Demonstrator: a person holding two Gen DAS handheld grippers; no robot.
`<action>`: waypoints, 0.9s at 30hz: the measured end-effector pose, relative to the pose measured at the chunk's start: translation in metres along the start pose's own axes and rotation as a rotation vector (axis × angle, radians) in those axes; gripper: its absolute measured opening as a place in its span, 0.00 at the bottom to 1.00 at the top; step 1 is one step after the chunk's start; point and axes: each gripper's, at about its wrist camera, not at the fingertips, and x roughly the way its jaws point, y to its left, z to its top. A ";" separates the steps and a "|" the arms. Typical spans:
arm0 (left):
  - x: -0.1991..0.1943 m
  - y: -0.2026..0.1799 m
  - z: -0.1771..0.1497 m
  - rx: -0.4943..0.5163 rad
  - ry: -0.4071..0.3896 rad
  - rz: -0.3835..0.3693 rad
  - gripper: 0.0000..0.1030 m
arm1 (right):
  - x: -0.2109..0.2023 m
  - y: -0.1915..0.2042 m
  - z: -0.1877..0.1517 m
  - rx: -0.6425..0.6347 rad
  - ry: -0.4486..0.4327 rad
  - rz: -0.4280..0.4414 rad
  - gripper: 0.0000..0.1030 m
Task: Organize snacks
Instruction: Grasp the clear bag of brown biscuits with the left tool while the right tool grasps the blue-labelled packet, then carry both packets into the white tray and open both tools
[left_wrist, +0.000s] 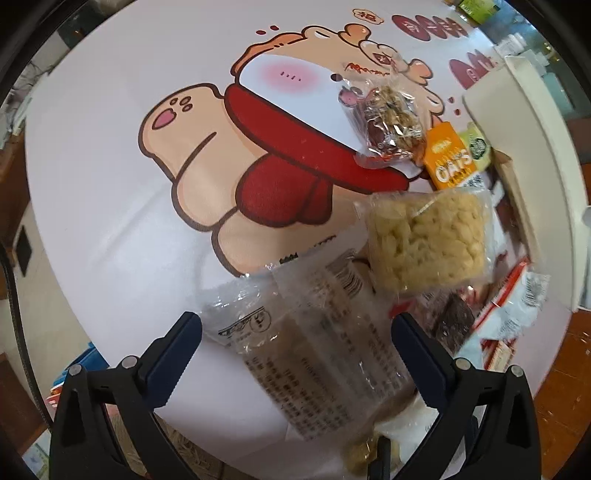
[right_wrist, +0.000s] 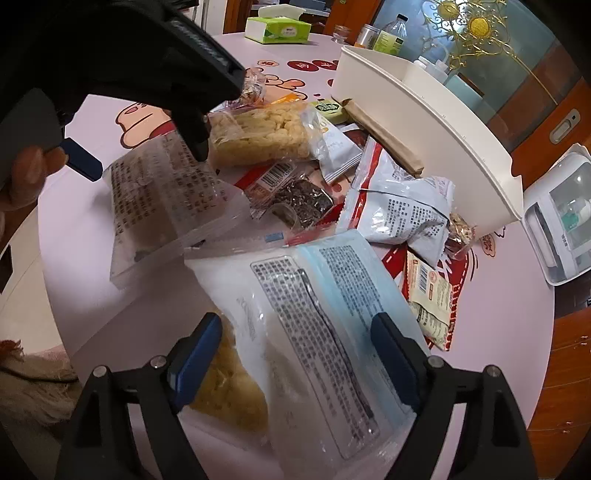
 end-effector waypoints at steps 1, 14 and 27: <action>0.002 -0.003 0.001 0.000 0.003 0.012 0.99 | 0.001 0.000 0.001 0.002 0.001 0.001 0.83; -0.007 -0.039 -0.010 0.229 -0.047 0.003 0.73 | -0.006 -0.020 0.021 0.109 -0.031 0.064 0.14; -0.084 -0.040 -0.032 0.462 -0.182 -0.051 0.68 | -0.063 -0.082 0.010 0.416 -0.133 0.319 0.09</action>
